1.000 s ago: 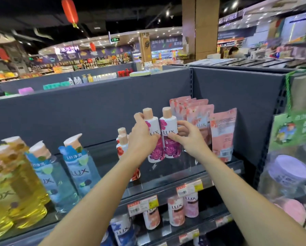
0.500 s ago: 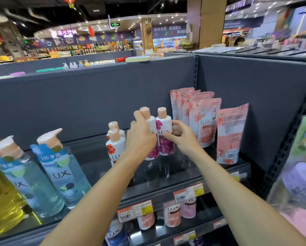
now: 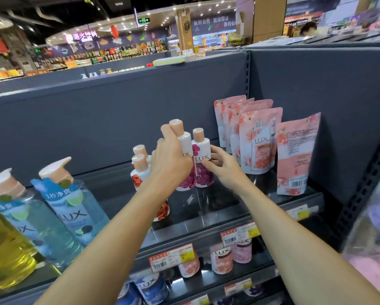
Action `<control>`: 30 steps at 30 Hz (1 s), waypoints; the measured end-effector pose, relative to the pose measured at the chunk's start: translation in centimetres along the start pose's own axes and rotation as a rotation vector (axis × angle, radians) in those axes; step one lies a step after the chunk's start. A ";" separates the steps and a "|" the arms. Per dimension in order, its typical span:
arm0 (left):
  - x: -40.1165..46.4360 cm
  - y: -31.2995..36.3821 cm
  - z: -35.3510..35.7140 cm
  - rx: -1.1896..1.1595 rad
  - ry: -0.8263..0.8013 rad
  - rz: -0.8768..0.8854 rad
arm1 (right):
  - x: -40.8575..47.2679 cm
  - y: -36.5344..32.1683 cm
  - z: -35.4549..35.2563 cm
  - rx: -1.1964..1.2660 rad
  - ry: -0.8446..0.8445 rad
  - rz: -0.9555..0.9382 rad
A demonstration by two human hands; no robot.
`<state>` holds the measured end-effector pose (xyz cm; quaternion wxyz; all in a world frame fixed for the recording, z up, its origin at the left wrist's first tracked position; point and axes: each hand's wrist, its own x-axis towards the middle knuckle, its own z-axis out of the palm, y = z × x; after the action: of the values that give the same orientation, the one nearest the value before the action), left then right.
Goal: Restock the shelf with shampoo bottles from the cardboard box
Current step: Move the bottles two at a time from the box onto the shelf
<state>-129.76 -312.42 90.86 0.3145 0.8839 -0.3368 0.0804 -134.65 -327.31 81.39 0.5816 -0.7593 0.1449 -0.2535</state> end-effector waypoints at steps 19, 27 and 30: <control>0.3 0.0 -0.5 0.027 -0.024 -0.036 | -0.1 -0.1 -0.4 -0.096 -0.024 0.051; 0.7 -0.3 -0.4 0.024 -0.031 -0.050 | -1.1 0.3 -0.6 -0.183 -0.047 0.109; 1.1 -0.4 0.0 0.026 -0.034 -0.056 | -3.9 0.6 -1.7 -0.410 -0.045 0.125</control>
<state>-128.64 -312.78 91.04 0.2993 0.8982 -0.3160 0.0610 -138.78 -326.88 80.33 0.4326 -0.8568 0.2270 -0.1651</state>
